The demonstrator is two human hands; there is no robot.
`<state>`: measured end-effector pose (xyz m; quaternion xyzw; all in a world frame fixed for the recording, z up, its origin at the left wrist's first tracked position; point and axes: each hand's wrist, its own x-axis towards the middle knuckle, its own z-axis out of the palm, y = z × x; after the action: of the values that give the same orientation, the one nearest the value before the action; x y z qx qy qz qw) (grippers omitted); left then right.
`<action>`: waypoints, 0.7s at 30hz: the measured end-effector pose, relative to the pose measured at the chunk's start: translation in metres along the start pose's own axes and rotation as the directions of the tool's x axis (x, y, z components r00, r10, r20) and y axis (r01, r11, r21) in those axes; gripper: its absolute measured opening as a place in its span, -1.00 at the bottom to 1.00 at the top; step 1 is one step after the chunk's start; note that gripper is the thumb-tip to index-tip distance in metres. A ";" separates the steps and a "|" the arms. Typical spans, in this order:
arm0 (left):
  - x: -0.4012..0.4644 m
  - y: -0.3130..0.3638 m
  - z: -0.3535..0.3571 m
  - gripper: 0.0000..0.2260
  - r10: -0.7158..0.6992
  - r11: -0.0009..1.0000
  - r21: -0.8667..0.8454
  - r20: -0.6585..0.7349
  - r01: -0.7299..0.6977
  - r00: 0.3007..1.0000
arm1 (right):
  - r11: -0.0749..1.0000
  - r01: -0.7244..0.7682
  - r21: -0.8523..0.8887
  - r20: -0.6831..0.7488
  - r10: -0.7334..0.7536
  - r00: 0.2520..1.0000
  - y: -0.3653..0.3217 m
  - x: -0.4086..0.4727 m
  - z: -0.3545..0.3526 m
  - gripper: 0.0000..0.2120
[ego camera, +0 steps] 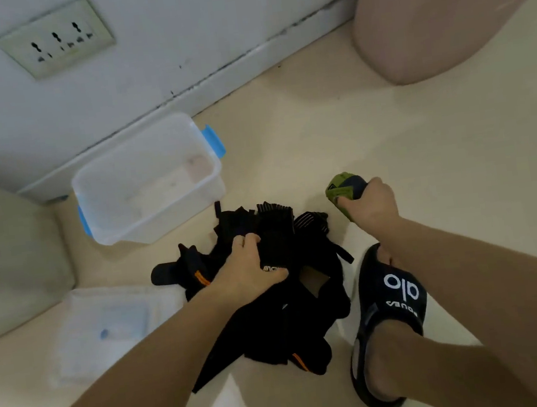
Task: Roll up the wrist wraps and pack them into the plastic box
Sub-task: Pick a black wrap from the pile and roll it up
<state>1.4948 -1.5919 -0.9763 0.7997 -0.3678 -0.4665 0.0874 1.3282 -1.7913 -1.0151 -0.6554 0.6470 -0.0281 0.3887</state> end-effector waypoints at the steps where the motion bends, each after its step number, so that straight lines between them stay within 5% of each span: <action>1: 0.005 -0.004 0.007 -0.20 0.000 1.000 0.014 -0.005 0.000 1.000 | 1.000 -0.012 -0.018 -0.004 0.012 1.000 0.009 0.008 0.007 -0.41; 6: 0.021 -0.016 0.026 -0.32 0.033 0.991 0.131 -0.096 -0.020 0.995 | 0.989 -0.018 -0.147 0.046 0.025 0.999 0.050 0.029 0.027 -0.46; 16: -0.009 -0.009 0.009 -0.59 -0.012 0.977 -0.205 -0.305 -0.053 0.952 | 0.957 -0.046 -0.288 0.109 0.081 0.991 0.035 0.016 0.005 -0.22; 21: -0.056 0.006 -0.009 -0.65 -0.190 0.867 -0.497 -0.286 0.024 0.939 | 0.959 0.040 -0.279 0.217 0.023 0.976 0.011 -0.030 -0.013 -0.56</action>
<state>1.4829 -1.5611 -0.9302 0.8370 -0.1737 -0.4096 0.3186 1.3074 -1.7695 -0.9983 -0.7058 0.5949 0.1347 0.3601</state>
